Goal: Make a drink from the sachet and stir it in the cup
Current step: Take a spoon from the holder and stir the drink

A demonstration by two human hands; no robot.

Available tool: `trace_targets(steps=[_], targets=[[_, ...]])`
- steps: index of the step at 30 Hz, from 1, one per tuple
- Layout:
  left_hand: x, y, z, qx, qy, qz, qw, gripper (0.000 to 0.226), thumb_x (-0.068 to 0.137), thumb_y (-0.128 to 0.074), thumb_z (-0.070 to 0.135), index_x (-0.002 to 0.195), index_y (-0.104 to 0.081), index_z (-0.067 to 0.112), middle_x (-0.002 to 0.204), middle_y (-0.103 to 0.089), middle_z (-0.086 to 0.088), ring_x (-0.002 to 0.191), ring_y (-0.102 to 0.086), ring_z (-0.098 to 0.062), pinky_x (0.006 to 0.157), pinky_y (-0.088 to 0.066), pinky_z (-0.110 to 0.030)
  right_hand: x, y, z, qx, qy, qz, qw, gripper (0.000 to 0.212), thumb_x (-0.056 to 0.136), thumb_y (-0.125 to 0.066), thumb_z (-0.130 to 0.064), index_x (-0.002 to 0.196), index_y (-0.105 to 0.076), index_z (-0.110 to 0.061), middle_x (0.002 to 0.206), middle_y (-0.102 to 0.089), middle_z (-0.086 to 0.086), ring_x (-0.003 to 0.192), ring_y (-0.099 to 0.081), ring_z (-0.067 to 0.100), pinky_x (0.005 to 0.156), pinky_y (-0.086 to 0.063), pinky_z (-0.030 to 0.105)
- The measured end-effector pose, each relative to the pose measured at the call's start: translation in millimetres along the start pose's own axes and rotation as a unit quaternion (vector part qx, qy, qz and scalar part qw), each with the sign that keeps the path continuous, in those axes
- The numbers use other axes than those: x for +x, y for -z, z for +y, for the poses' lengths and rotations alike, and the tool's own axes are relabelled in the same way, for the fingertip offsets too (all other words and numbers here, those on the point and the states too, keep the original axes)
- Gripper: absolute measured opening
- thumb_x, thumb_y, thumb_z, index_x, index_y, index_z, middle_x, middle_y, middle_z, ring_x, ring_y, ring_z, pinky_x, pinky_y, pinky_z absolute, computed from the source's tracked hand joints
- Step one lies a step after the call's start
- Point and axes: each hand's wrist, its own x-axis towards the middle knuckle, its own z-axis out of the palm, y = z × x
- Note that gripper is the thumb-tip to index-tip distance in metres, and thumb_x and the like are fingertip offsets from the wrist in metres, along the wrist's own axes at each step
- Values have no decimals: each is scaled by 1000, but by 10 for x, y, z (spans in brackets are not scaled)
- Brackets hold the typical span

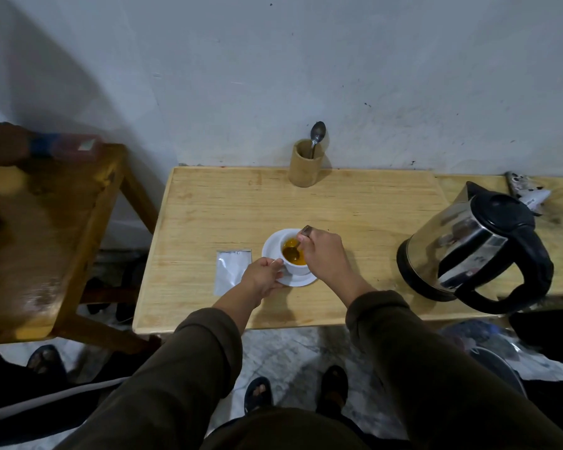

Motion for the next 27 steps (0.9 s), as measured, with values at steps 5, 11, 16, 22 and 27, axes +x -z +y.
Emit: trace_targets(steps=[5,11,16,22,27], targets=[[8,9,-1,2,-8,-3,1000,18,96,-52,27,100,-53,9,104,-60,-10,76,-60,-16,54,-50,-18,-3,34,13,-24,-4,11,1000,27,98,-40,-18,108,-60,-3,103,-67,18,96,-60,33,76,-41,31],[19,18,2,2,-7,-4,1000,17,96,-52,28,84,-55,15,89,-61,-5,70,-59,-12,45,-49,-13,9,29,30,-43,-4,23,999,29,97,-39,-13,110,-63,-6,108,-68,15,98,-61,32,83,-46,34],[31,23,-3,-1,-5,-7,1000,16,96,-52,27,93,-55,12,94,-62,-7,73,-60,-13,50,-50,-15,4,-3,-9,-12,10,10,1000,27,97,-40,-16,101,-64,-4,99,-70,17,94,-63,34,81,-46,34],[56,15,-13,2,0,-2,1000,17,94,-54,28,97,-57,11,103,-63,-11,92,-61,-22,63,-53,-22,9,20,9,-15,-12,13,1000,28,97,-40,-17,110,-59,-1,104,-66,18,97,-60,32,77,-43,33],[45,19,-11,-2,2,-4,1000,15,95,-54,27,87,-55,14,102,-62,-11,89,-61,-22,56,-52,-19,41,-13,54,-17,-19,26,999,28,97,-40,-16,108,-64,-8,105,-68,13,95,-62,29,77,-44,31]])
